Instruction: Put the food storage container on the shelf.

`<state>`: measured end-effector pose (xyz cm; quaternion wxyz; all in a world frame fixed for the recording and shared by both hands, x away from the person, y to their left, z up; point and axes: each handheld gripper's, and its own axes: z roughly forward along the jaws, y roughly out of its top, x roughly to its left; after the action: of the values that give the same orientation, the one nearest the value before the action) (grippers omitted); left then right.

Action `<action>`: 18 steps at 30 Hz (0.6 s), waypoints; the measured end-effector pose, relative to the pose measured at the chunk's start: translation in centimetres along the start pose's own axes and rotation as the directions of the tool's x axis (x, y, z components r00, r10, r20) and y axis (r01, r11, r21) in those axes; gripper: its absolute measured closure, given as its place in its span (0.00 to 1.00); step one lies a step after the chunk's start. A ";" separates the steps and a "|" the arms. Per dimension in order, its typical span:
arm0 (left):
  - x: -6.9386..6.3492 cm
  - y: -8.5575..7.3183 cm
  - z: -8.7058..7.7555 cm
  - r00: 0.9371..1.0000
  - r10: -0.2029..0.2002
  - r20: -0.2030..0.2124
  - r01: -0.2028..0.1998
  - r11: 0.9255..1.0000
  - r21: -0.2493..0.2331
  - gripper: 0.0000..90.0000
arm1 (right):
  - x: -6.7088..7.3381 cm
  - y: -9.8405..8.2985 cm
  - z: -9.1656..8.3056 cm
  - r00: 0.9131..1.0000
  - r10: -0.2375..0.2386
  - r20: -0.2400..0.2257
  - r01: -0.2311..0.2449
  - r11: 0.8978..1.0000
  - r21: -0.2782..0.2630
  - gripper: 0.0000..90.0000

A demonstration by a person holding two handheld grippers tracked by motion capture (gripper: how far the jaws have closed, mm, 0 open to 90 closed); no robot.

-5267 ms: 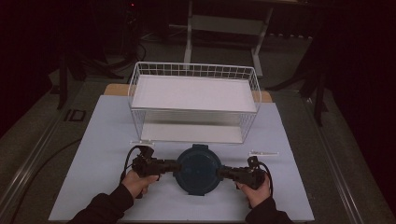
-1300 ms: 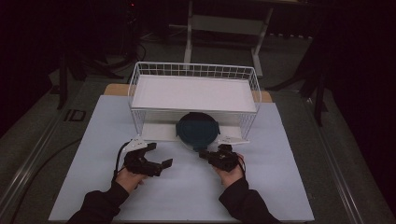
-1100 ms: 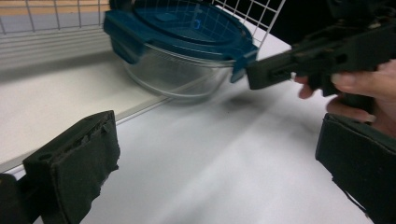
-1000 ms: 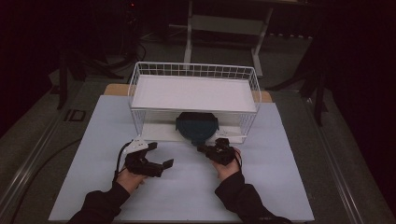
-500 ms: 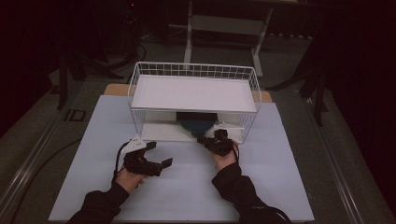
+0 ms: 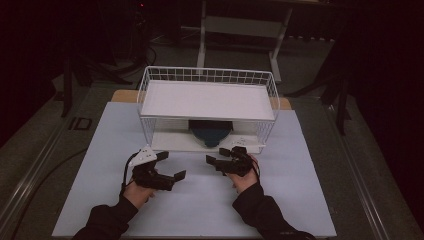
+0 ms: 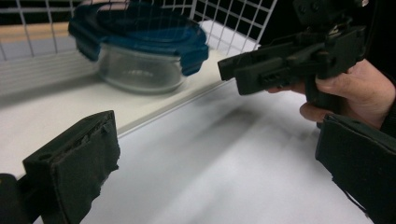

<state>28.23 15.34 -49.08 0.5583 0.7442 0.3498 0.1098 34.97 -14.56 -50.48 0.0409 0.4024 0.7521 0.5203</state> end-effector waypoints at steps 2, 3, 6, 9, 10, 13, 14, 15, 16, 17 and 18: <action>-0.2 0.0 0.0 1.000 0.004 0.004 -0.004 1.000 0.000 0.00 | -0.2 -0.2 -0.5 0.999 0.015 -0.031 -0.015 1.000 -0.007 0.16; -0.3 0.0 -0.1 1.000 0.007 0.007 -0.007 1.000 0.006 0.00 | -0.2 -0.2 -0.6 0.999 0.014 -0.029 -0.014 1.000 -0.009 0.15; -0.4 -0.2 -0.2 1.000 0.009 0.012 -0.009 1.000 0.009 0.00 | -0.5 -0.3 -1.3 0.999 0.023 -0.043 -0.025 0.999 -0.042 0.16; -0.6 -0.4 -0.5 1.000 0.015 0.025 -0.016 1.000 0.024 0.00 | -0.7 -0.4 -2.1 1.000 0.012 -0.003 -0.012 0.999 -0.050 0.16; -0.6 -0.4 -0.5 1.000 0.015 0.025 -0.016 1.000 0.024 0.00 | -0.7 -0.4 -2.1 1.000 0.012 -0.003 -0.012 0.999 -0.050 0.16; -0.8 -0.3 -1.0 0.999 0.021 0.032 -0.022 0.999 0.024 0.00 | -1.3 -0.7 -3.6 1.000 0.004 0.016 -0.003 0.999 -0.052 0.17; -0.8 -0.3 -1.1 0.999 0.025 0.033 -0.026 0.999 0.022 0.00 | -1.3 -0.9 -4.0 1.000 0.004 0.016 -0.003 0.998 -0.056 0.17; -0.9 -0.3 -1.2 0.999 0.028 0.034 -0.029 0.999 0.023 0.00 | -1.4 -1.0 -4.4 1.000 0.002 0.024 -0.001 0.999 -0.052 0.17; -0.9 -0.4 -1.3 0.999 0.027 0.035 -0.028 0.999 0.022 0.00 | -1.5 -1.2 -4.8 1.000 0.000 0.029 0.001 0.998 -0.055 0.17; -0.9 -0.4 -1.5 0.999 0.024 0.037 -0.024 0.999 0.021 0.00 | -1.5 -1.4 -5.2 1.000 0.005 0.029 -0.003 0.998 -0.060 0.17; -0.9 -0.5 -1.6 0.999 0.023 0.039 -0.023 1.000 0.021 0.00 | -1.6 -1.7 -5.7 0.999 0.003 0.036 -0.001 0.998 -0.062 0.17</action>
<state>26.50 16.04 -48.71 0.5556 0.7561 0.3316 0.0981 32.35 -20.07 -49.83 0.0665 0.4111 0.7342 0.5362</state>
